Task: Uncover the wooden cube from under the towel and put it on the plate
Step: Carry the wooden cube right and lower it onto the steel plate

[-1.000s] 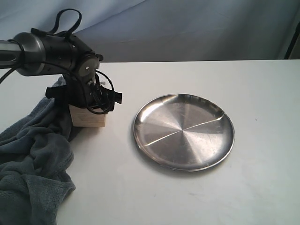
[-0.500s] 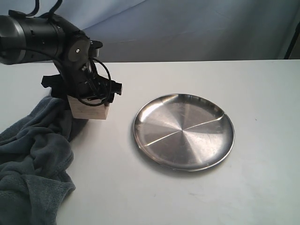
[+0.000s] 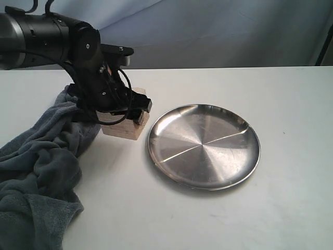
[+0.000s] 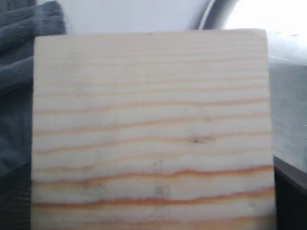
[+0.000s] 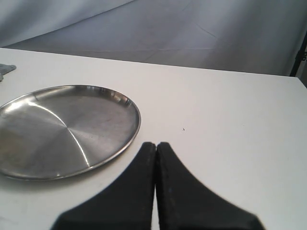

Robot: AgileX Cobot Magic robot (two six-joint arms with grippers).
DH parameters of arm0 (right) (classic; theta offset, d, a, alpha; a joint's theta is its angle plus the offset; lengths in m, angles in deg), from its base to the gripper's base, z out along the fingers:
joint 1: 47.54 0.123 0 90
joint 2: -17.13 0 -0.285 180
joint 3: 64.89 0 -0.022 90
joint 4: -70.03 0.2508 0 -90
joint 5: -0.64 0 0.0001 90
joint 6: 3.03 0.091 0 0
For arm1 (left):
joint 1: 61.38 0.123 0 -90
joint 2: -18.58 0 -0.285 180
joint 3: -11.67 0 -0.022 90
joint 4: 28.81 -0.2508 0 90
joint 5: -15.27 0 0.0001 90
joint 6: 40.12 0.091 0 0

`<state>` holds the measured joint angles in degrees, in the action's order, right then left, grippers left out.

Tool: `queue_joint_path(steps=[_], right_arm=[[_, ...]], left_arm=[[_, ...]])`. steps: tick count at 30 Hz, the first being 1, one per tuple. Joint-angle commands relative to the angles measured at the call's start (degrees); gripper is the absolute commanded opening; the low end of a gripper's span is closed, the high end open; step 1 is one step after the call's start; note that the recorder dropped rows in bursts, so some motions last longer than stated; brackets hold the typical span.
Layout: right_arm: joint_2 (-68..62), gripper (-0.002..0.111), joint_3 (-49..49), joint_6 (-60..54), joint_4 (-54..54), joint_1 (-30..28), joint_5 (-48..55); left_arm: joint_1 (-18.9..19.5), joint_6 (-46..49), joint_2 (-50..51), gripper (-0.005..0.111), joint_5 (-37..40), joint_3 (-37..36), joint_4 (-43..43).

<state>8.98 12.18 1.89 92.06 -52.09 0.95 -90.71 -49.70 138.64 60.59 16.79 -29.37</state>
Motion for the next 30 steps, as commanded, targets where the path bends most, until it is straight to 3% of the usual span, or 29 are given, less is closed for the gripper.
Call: queue_joint_path(steps=[1, 13, 17, 24, 30], right_arm=[[0.37, 0.003, 0.15, 0.23, 0.28, 0.00, 0.68], [0.37, 0.003, 0.15, 0.23, 0.28, 0.00, 0.68], [0.37, 0.003, 0.15, 0.23, 0.28, 0.00, 0.68], [0.37, 0.003, 0.15, 0.23, 0.28, 0.00, 0.68], [0.37, 0.003, 0.15, 0.23, 0.28, 0.00, 0.68]], left_arm=[[-4.50, 2.38, -1.05, 0.000, -4.66, 0.29, 1.73], [-16.36, 1.91, -0.39, 0.000, -9.49, 0.86, 1.73], [-17.61, 1.91, 1.85, 0.000, -8.72, 4.05, 1.73], [-18.07, 1.91, 9.58, 0.000, -0.07, 16.46, 1.26], [-18.07, 0.49, 15.92, 0.000, 1.29, 23.84, -0.06]])
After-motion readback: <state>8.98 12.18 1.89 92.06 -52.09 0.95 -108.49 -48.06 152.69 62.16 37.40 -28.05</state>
